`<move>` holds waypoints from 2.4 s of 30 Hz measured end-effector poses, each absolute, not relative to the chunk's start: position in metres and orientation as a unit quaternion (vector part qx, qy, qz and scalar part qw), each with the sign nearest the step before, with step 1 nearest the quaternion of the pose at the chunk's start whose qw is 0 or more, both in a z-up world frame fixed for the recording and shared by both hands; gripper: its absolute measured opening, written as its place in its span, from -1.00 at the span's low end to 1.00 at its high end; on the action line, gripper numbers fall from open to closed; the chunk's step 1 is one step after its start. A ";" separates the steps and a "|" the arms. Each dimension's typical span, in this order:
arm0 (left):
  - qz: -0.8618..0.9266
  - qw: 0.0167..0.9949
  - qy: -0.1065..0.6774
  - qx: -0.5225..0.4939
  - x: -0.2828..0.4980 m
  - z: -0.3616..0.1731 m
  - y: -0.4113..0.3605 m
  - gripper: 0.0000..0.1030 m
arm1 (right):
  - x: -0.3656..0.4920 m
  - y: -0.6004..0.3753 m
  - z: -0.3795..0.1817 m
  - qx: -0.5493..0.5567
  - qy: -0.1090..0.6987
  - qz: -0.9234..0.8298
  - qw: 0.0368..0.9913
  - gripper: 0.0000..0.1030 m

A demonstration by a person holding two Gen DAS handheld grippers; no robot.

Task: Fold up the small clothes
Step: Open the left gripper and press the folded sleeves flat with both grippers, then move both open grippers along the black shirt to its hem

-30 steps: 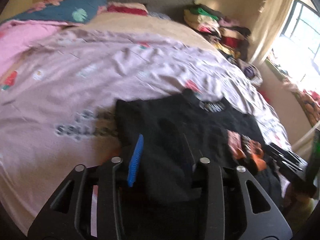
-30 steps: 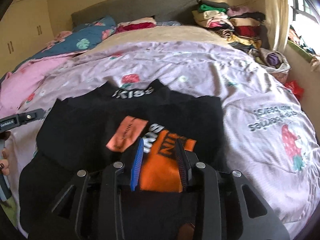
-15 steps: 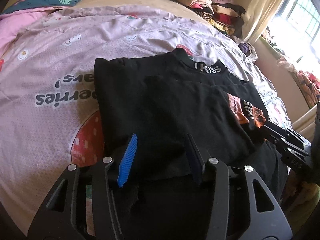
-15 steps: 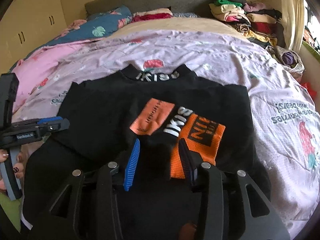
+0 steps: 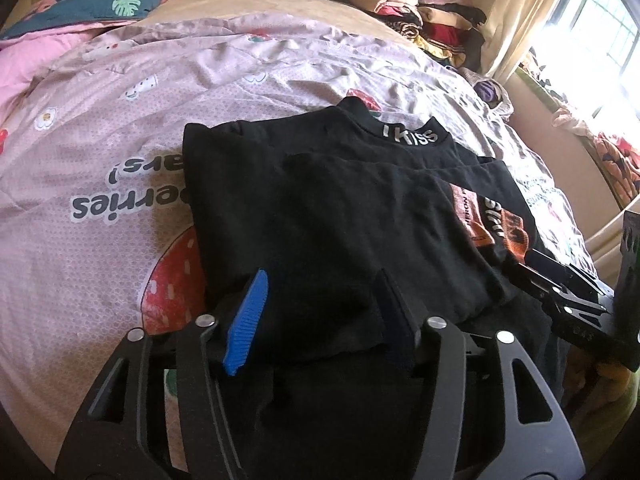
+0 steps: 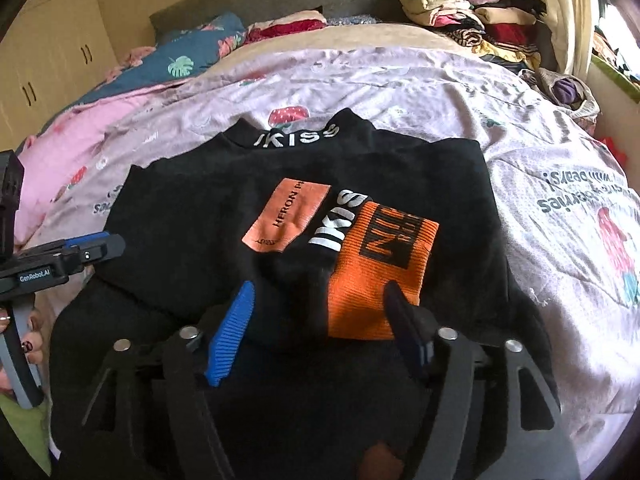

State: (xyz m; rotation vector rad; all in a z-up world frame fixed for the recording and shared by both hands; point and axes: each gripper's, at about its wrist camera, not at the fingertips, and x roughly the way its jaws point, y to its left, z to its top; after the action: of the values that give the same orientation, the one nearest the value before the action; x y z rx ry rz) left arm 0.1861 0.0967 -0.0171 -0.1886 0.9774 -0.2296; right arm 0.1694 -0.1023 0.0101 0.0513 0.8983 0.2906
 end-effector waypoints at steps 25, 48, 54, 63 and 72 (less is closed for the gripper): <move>-0.116 0.886 0.440 -0.090 0.169 0.023 0.087 0.81 | 0.129 -0.122 0.061 0.068 0.375 0.135 0.914 0.90; -0.119 0.905 0.395 -0.107 0.120 0.053 0.072 0.81 | 0.089 -0.130 0.090 0.066 0.348 0.149 0.923 0.90; -0.110 0.904 0.397 -0.112 0.107 0.048 0.073 0.81 | 0.081 -0.132 0.090 0.066 0.347 0.149 0.923 0.90; -0.106 0.904 0.396 -0.121 0.090 0.045 0.074 0.81 | 0.064 -0.135 0.088 0.060 0.351 0.152 0.922 0.90; -0.092 0.903 0.401 -0.126 0.070 0.040 0.081 0.81 | 0.049 -0.149 0.079 0.058 0.361 0.144 0.919 0.90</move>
State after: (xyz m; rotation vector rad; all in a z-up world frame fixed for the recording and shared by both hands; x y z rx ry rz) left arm 0.0702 0.0806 0.0395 -0.2602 0.8281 -0.1901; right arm 0.0486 -0.1487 0.0795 0.1192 0.7427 0.2970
